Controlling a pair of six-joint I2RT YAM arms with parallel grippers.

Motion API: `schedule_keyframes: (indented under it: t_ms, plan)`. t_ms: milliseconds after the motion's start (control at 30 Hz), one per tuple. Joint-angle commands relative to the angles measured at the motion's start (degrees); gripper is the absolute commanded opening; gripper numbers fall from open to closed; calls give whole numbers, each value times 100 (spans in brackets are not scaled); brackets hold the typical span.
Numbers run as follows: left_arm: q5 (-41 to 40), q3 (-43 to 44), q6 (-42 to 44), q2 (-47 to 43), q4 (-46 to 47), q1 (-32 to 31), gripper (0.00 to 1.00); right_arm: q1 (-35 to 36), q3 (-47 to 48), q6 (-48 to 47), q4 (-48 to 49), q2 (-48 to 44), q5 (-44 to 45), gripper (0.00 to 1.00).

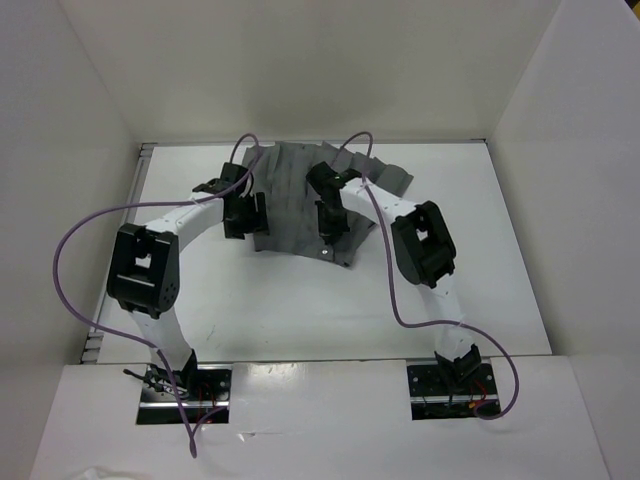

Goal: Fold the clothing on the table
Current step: Move the skirt to the center of the board

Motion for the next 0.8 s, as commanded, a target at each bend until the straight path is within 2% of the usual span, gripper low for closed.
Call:
schedule_keyframes:
  t_ms: [0,133,200,267,333,433,567,633,667,733,767]
  plan:
    - [-54,-107,-272,-320,107,129,77,234,533,4,-355,-482,672,0]
    - [67,-405,-808,-635,282,525,77,445,1681,-224,-716,-415,508,0]
    - [356,-616,-1115,-846,554,946,77,506,2079,-338,-717,-353,306,0]
    - [612,-897,-1292,-1057,739,1323,77,507,2886,-400,-962,-282,191,0]
    - [613,-1021,-1354,-1180,818,1483,77,507,3902,-401,-1181,-221,190,0]
    - [551,-1074,-1354,-1243,819,1554,77,429,4410,-401,-1262,-543,130,0]
    - [604,-1127,-1354,-1111,819,1554,77,34,3726,-199,-1314,-1151,15,0]
    - [683,-1249,-1354,-1049,898,1554,77,-73,2761,-67,-1253,-1546,119,0]
    - [683,-1319,-1354,-988,968,1554,77,-212,1418,142,-861,-2383,294,0]
    - [735,-1320,-1354,-927,1021,1554,77,-424,538,311,-612,-2969,366,0]
    - [736,-1320,-1354,-926,1021,1554,77,-764,-214,390,-541,-3441,314,0]
